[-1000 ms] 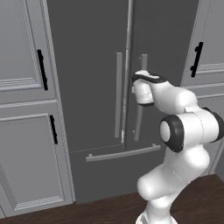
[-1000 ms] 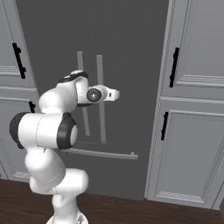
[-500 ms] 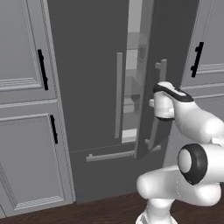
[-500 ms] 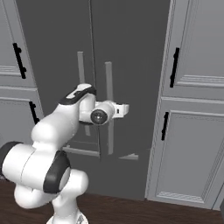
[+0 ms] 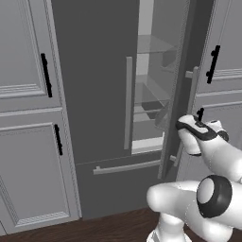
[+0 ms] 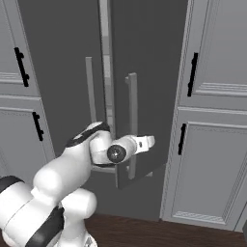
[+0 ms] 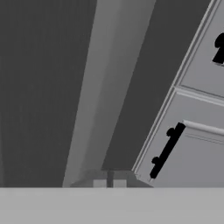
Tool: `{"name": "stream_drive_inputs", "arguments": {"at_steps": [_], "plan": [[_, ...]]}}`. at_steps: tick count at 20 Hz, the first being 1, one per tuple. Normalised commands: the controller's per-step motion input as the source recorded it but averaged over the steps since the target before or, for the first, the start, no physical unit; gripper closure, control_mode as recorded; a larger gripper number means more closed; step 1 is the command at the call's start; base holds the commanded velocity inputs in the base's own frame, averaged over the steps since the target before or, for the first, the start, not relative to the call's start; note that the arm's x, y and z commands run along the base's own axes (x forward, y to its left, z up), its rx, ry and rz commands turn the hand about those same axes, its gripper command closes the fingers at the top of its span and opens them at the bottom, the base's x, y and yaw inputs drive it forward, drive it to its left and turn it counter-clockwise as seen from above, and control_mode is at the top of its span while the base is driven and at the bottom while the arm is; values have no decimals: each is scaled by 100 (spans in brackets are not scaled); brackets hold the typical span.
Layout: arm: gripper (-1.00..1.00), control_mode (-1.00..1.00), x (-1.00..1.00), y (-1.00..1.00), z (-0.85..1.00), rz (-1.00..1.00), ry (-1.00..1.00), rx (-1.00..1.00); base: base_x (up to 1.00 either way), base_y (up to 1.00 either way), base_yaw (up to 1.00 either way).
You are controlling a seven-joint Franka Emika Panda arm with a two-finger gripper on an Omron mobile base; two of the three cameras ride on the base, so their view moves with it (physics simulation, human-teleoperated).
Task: Take the strawberry from the fridge and place it on top of the pancake, located on the dining counter.
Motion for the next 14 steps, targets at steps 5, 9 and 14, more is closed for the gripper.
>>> {"name": "stream_drive_inputs", "arguments": {"at_steps": [5, 9, 14], "plan": [[100, -100, -11, -100, 23, 10, 25, 0, 0, 0, 0], [-100, -100, -8, -67, 23, 2, 26, -3, 0, 0, 0], [-100, -100, -51, 1, 0, 2, -1, -2, 0, 0, 0]]}}
